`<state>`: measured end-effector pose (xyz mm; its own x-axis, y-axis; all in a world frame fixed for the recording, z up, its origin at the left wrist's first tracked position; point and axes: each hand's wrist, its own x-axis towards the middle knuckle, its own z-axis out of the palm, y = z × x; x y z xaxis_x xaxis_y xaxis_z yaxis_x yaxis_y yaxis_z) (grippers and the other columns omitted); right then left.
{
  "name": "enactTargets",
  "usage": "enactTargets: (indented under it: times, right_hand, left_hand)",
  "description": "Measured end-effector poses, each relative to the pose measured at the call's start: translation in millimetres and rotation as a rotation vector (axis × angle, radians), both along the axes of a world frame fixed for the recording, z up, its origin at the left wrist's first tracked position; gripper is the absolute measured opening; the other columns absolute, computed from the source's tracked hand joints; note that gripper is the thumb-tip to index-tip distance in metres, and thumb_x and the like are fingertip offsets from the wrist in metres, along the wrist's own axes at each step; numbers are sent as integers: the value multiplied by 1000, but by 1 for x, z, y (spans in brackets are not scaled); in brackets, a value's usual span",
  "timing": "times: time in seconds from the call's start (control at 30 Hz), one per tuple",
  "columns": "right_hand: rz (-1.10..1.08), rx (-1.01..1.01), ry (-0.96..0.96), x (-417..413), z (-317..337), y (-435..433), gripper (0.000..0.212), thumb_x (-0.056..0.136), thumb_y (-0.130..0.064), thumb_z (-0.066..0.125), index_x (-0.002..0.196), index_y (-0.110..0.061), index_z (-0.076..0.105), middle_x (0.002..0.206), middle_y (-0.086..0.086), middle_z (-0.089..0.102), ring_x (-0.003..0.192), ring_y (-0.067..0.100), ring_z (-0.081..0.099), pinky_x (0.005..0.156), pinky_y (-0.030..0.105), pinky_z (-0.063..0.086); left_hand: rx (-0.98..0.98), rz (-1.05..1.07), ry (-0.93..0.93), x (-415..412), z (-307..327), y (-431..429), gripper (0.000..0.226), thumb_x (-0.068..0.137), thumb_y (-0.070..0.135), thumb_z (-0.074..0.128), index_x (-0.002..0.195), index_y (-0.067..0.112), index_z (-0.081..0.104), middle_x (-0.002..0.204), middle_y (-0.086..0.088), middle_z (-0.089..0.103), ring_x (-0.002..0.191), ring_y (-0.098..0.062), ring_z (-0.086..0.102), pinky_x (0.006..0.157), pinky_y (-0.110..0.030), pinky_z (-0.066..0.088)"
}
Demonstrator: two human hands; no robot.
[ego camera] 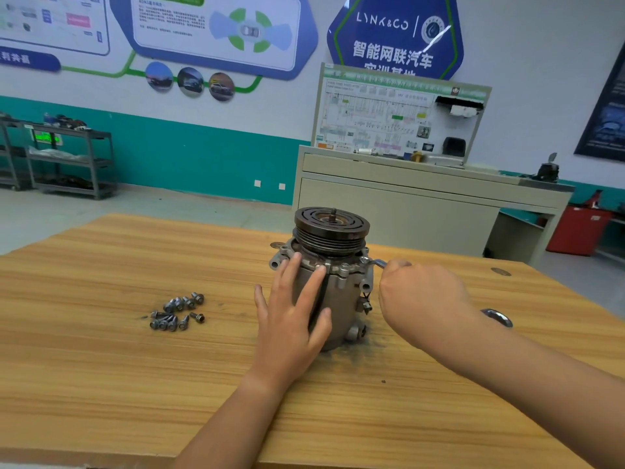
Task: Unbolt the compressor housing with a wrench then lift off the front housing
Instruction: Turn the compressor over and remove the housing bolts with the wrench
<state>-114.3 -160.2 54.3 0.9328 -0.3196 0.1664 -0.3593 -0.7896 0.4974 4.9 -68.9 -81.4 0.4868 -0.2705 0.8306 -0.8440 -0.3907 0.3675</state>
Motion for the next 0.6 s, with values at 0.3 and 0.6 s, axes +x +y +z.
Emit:
enactTargets:
  times: [0.3, 0.6]
  right_hand:
    - [-30, -2, 11, 0, 0, 7, 43, 94, 3, 31, 136, 9, 26, 131, 20, 45, 103, 34, 60, 43, 28, 31]
    - [-66, -26, 16, 1, 0, 10, 46, 91, 7, 35, 135, 10, 26, 131, 20, 46, 104, 33, 60, 48, 30, 36]
  left_hand:
    - [-16, -13, 47, 3, -2, -2, 56, 85, 38, 40, 139, 32, 27, 153, 4, 11, 140, -15, 12, 102, -65, 9]
    - [-1, -9, 85, 0, -1, -1, 57, 86, 39, 39, 140, 34, 23, 153, 5, 4, 140, -10, 5, 103, -62, 5]
